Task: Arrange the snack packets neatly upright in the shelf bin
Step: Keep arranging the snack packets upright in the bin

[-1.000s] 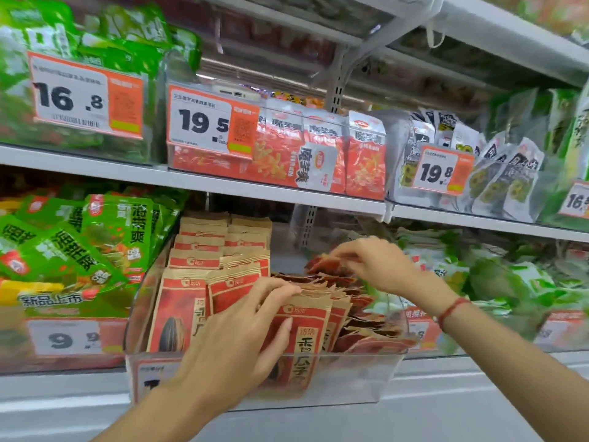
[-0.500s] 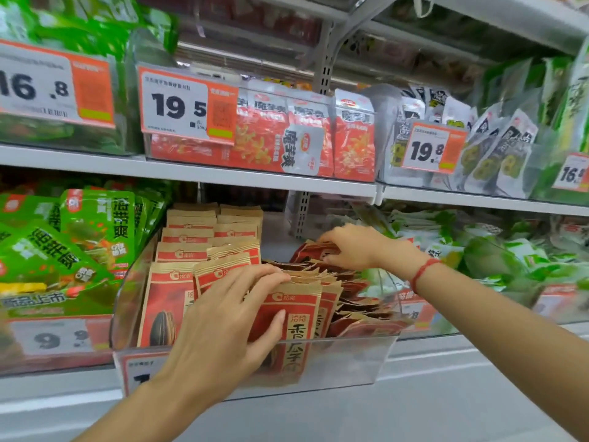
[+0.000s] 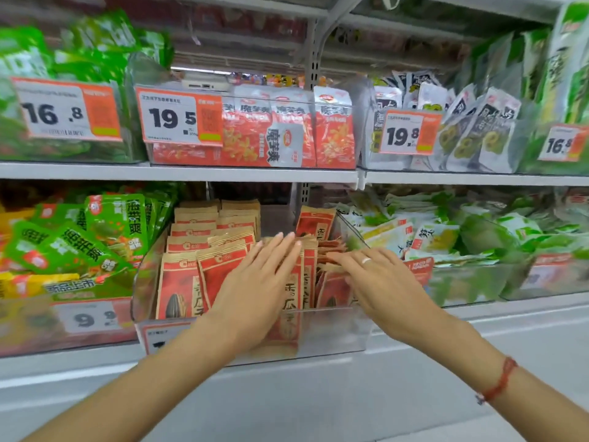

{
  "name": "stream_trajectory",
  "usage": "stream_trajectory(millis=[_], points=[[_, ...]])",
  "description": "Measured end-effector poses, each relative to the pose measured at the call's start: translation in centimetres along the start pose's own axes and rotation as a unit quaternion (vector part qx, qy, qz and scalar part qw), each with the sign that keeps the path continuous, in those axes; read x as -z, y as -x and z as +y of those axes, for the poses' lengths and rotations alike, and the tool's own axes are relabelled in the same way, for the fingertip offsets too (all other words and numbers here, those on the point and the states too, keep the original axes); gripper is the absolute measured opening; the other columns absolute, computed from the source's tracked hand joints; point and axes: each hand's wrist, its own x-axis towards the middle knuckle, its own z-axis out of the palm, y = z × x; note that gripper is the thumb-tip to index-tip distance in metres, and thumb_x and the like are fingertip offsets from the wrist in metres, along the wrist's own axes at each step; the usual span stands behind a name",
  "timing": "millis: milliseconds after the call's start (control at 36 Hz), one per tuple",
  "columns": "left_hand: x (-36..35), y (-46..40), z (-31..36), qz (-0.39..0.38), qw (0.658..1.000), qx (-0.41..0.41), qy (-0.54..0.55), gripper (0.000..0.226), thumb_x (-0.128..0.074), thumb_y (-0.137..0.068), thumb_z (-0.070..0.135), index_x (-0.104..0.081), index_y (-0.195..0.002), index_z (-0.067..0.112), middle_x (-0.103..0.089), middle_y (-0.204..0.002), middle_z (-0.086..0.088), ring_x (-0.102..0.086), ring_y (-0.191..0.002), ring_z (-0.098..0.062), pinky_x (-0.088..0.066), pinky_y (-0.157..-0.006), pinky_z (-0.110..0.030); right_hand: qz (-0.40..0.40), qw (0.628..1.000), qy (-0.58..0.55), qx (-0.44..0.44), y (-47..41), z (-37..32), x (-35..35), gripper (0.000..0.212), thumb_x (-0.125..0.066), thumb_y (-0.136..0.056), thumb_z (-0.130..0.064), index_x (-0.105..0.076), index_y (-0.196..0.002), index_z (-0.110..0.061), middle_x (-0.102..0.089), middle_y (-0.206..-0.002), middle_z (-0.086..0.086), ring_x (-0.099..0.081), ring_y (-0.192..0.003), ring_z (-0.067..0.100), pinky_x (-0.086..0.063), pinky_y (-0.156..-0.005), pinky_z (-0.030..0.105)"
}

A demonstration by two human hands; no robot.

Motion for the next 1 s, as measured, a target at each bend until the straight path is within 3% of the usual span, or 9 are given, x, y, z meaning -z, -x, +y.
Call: stream_trajectory(millis=[56, 222, 444, 528, 583, 667, 750, 861, 1000], points=[[0.0, -1.5, -1.1, -0.054, 0.998, -0.003, -0.015, 0.075, -0.038, -0.103, 0.035, 0.025, -0.142, 0.020, 0.027, -0.150, 0.003, 0.018, -0.145, -0.013, 0.017, -0.111, -0.029, -0.017, 0.999, 0.022, -0.017, -2.0, 0.5, 0.0, 0.050, -0.049, -0.097, -0.021, -0.035, -0.145, -0.020, -0.055, -0.134, 0.000, -0.049, -0.125, 0.022, -0.037, -0.103, 0.036], [-1.7, -5.9, -4.1, -0.176, 0.984, -0.002, -0.022, 0.075, -0.026, -0.100, 0.052, 0.017, -0.151, 0.017, 0.016, -0.161, -0.001, 0.011, -0.148, -0.012, 0.004, -0.121, -0.031, -0.052, 0.997, 0.027, -0.056, -7.6, 1.9, -3.3, 0.067, -0.047, -0.093, -0.005, -0.015, -0.152, -0.009, -0.037, -0.147, 0.013, -0.035, -0.135, 0.029, -0.030, -0.108, 0.036], [-2.9, -6.9, -4.4, -0.174, 0.984, -0.010, -0.042, 0.072, -0.017, -0.100, 0.055, 0.016, -0.151, 0.017, 0.013, -0.162, -0.004, 0.011, -0.148, -0.015, 0.005, -0.121, -0.034, -0.166, 0.976, 0.002, -0.142, -11.1, 1.7, -6.0, 0.080, -0.038, -0.094, -0.037, 0.010, -0.152, -0.010, 0.006, -0.160, 0.015, 0.007, -0.148, 0.029, 0.002, -0.119, 0.049], [-2.2, -6.2, -4.2, -0.135, 0.991, -0.017, -0.003, 0.070, -0.021, -0.100, 0.053, 0.013, -0.152, 0.021, 0.010, -0.162, 0.001, 0.011, -0.148, -0.013, 0.009, -0.120, -0.034, -0.132, 0.983, 0.000, -0.130, -10.6, 2.2, -5.6, 0.070, -0.038, -0.097, -0.027, 0.002, -0.153, -0.013, -0.002, -0.161, 0.010, -0.001, -0.149, 0.024, 0.000, -0.118, 0.047], [-1.9, -4.9, -4.2, -0.088, 0.996, -0.024, 0.008, 0.064, -0.020, -0.102, 0.047, 0.013, -0.152, 0.025, 0.015, -0.161, 0.004, 0.017, -0.147, -0.012, 0.013, -0.119, -0.033, -0.045, 0.992, 0.024, -0.113, -9.5, 2.3, -6.0, 0.067, -0.054, -0.093, -0.017, -0.020, -0.151, -0.013, -0.025, -0.156, 0.012, -0.023, -0.144, 0.027, -0.020, -0.116, 0.044], [-1.6, -2.4, -4.6, 0.002, 0.999, -0.004, 0.036, 0.064, -0.033, -0.104, 0.031, 0.009, -0.151, 0.028, 0.017, -0.158, 0.006, 0.020, -0.145, -0.014, 0.016, -0.115, -0.031, 0.056, 0.994, 0.014, -0.096, -7.9, 2.0, -6.4, 0.065, -0.073, -0.068, 0.005, -0.056, -0.128, -0.013, -0.058, -0.125, 0.011, -0.058, -0.111, 0.030, -0.053, -0.077, 0.038], [-0.6, -0.2, -5.3, 0.058, 0.997, 0.042, 0.043, 0.073, -0.050, -0.097, 0.027, -0.001, -0.152, 0.026, 0.003, -0.160, 0.004, 0.009, -0.147, -0.016, 0.007, -0.118, -0.035, -0.017, 0.996, -0.030, -0.088, -8.1, 1.7, -6.6, 0.067, -0.056, -0.085, 0.000, -0.036, -0.145, -0.022, -0.036, -0.149, 0.009, -0.042, -0.131, 0.030, -0.050, -0.090, 0.043], [0.9, 1.8, -6.5, 0.031, 0.987, 0.139, 0.076, 0.081, -0.059, -0.092, 0.034, -0.009, -0.154, 0.023, -0.014, -0.161, 0.003, -0.013, -0.148, -0.014, -0.012, -0.117, -0.028, -0.231, 0.964, -0.097, -0.094, -8.9, 1.9, -6.8, 0.061, -0.035, -0.099, -0.018, -0.008, -0.154, -0.022, 0.008, -0.162, 0.005, 0.000, -0.148, 0.027, -0.011, -0.120, 0.046], [2.4, 2.0, -6.5, -0.027, 0.957, 0.251, 0.139, 0.069, -0.063, -0.088, 0.046, -0.030, -0.145, 0.027, -0.045, -0.143, 0.007, -0.050, -0.124, -0.013, -0.045, -0.099, -0.034, -0.152, 0.958, -0.198, -0.140, -7.5, 0.7, -4.4, 0.065, -0.037, -0.096, -0.008, -0.011, -0.154, -0.023, -0.006, -0.162, 0.007, -0.008, -0.148, 0.024, -0.013, -0.119, 0.039]])
